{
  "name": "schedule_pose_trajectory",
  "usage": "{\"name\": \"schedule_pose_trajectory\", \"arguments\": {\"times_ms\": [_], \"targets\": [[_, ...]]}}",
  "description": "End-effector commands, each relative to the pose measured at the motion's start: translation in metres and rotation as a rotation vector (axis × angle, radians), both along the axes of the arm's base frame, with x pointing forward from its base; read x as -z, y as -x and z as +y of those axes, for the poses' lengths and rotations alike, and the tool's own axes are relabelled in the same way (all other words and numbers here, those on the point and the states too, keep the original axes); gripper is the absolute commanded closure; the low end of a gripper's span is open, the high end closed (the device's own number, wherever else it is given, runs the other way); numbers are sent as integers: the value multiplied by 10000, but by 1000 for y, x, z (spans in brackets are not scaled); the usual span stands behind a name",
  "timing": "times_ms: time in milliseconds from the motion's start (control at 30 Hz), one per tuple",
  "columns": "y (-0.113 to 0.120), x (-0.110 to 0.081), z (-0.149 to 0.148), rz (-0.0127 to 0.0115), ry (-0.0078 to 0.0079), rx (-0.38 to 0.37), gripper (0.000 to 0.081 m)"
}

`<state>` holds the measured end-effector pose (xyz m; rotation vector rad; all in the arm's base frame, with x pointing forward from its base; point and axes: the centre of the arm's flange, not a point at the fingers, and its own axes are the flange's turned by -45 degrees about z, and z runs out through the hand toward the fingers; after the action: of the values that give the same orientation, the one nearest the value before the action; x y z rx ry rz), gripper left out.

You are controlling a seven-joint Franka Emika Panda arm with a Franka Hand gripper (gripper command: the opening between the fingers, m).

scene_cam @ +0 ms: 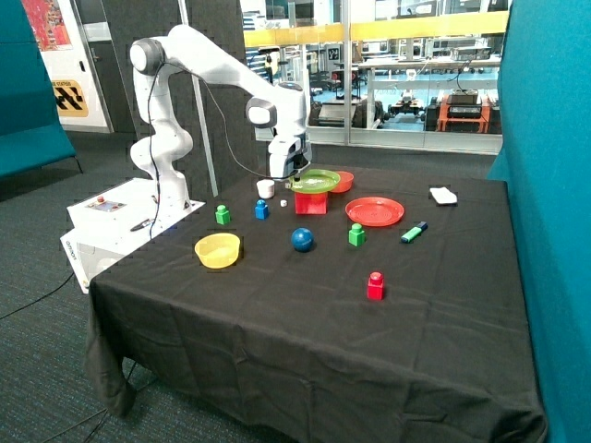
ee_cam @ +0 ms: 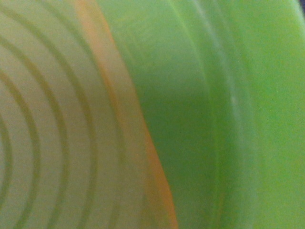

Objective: Put the ball in the red pot

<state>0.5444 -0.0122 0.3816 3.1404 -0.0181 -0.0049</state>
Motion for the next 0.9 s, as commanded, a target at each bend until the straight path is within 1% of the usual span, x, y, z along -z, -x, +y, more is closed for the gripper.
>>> {"name": "schedule_pose_trajectory", "arguments": {"times_ms": [0,600,867], "targets": [[2,7,5,-31,-11,-34,393],[4,14,22,-31,-12,-226,402],[5,19,24,-31,-12,-249,401]]}}
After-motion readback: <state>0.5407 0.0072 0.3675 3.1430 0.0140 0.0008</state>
